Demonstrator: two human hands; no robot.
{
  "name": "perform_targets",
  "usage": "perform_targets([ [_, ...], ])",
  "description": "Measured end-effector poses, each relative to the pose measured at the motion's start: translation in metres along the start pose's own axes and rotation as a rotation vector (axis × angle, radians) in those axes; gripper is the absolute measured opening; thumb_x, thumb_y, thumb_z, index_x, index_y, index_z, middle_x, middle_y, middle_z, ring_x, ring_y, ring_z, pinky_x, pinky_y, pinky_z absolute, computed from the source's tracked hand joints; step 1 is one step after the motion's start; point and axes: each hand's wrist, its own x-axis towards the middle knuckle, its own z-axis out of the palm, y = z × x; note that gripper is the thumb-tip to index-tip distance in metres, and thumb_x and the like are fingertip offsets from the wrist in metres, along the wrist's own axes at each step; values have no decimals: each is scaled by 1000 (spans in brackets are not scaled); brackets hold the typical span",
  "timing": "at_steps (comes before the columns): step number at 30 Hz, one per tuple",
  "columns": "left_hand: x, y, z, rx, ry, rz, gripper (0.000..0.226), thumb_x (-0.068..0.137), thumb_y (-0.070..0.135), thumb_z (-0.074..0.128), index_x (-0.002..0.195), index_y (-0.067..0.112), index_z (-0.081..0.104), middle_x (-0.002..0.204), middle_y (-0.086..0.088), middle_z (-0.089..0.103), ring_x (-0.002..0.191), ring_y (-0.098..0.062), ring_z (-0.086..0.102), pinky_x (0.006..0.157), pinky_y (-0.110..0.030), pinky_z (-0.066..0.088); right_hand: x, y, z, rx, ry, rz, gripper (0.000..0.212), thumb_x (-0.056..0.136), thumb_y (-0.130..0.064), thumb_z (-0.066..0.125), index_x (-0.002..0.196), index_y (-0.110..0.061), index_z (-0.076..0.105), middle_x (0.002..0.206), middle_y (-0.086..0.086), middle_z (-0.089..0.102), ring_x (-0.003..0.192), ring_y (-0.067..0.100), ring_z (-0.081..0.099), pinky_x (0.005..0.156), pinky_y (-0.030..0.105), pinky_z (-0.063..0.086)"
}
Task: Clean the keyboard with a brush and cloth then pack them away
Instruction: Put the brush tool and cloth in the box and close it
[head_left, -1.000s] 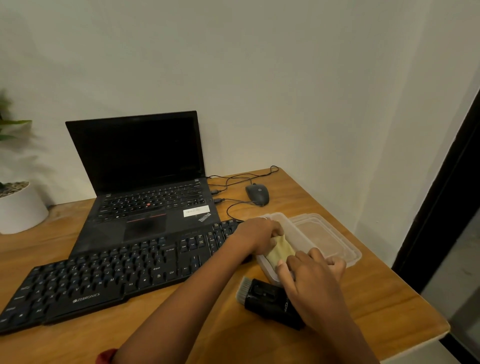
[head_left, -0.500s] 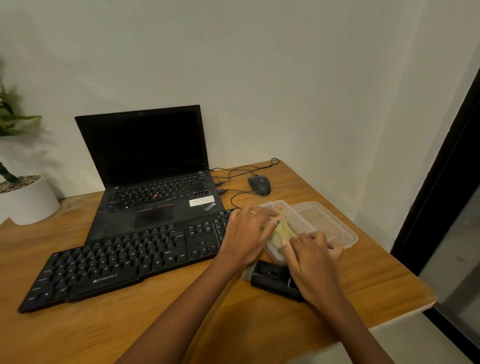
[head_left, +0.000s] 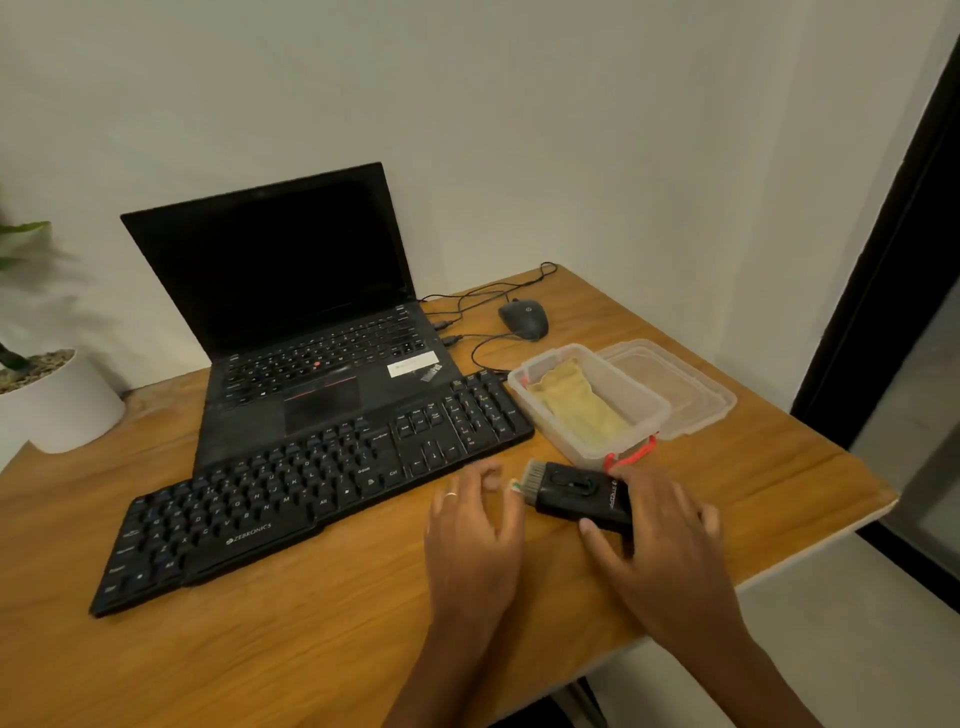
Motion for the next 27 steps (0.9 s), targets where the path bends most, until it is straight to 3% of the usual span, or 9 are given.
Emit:
perform_targets([
  [3, -4, -3, -3, 15, -52, -8, 23, 97, 38, 45, 112, 33, 62, 101, 21, 57, 99, 1, 42, 90, -31, 42, -9, -4, 5, -35, 7, -19, 49, 81, -53, 38, 116, -22, 53, 103, -4, 61, 92, 17, 60, 82, 38, 41],
  [7, -3, 2, -6, -2, -65, -11, 26, 100, 33, 45, 115, 27, 65, 101, 17, 59, 97, -3, 45, 91, -34, 42, -11, -13, 5, 13, -12, 7, 48, 81, -53, 39, 115, -22, 54, 101, -4, 60, 93, 17, 58, 82, 35, 35],
  [10, -4, 0, -8, -71, -58, -47, 29, 95, 44, 41, 109, 33, 63, 94, 21, 60, 96, -4, 50, 89, -35, 45, -11, -25, 8, 37, -61, -10, 56, 79, -56, 42, 122, -22, 52, 107, -5, 60, 98, 18, 56, 80, 33, 30],
  [14, -4, -3, -11, -287, 12, -100, 24, 91, 50, 48, 104, 33, 59, 82, 14, 64, 83, -4, 60, 74, -35, 52, -4, -40, 6, 305, -104, 28, 66, 77, -37, 72, 135, -29, 41, 122, -7, 49, 117, 16, 43, 94, 41, 39],
  [16, -3, 2, -14, -447, 26, -130, 22, 94, 40, 57, 112, 28, 54, 86, 9, 65, 78, -5, 63, 69, -29, 52, -1, -49, 7, 426, -77, 7, 71, 73, -30, 77, 134, -33, 39, 121, -14, 42, 120, 14, 42, 96, 39, 43],
  [19, -2, 7, -21, -701, 76, -183, 22, 94, 19, 59, 114, 22, 50, 99, -2, 67, 83, -7, 68, 67, -22, 54, -3, -62, 13, 457, -164, -38, 79, 71, -30, 79, 136, -34, 34, 118, -17, 36, 111, 7, 45, 86, 22, 43],
  [23, 0, 8, -24, -858, 102, -233, 26, 93, 10, 58, 115, 22, 52, 106, -7, 68, 86, -10, 70, 68, -20, 53, -5, -64, 20, 412, -269, -100, 91, 71, -37, 76, 144, -37, 20, 121, -16, 35, 108, 7, 46, 86, 25, 47],
  [27, 2, 4, -24, -929, 114, -301, 35, 91, 8, 62, 121, 23, 52, 104, -7, 70, 93, -17, 70, 73, -27, 57, -5, -62, 19, 452, -331, -149, 93, 77, -33, 71, 143, -48, 8, 126, -22, 33, 114, -1, 42, 93, 24, 45],
])
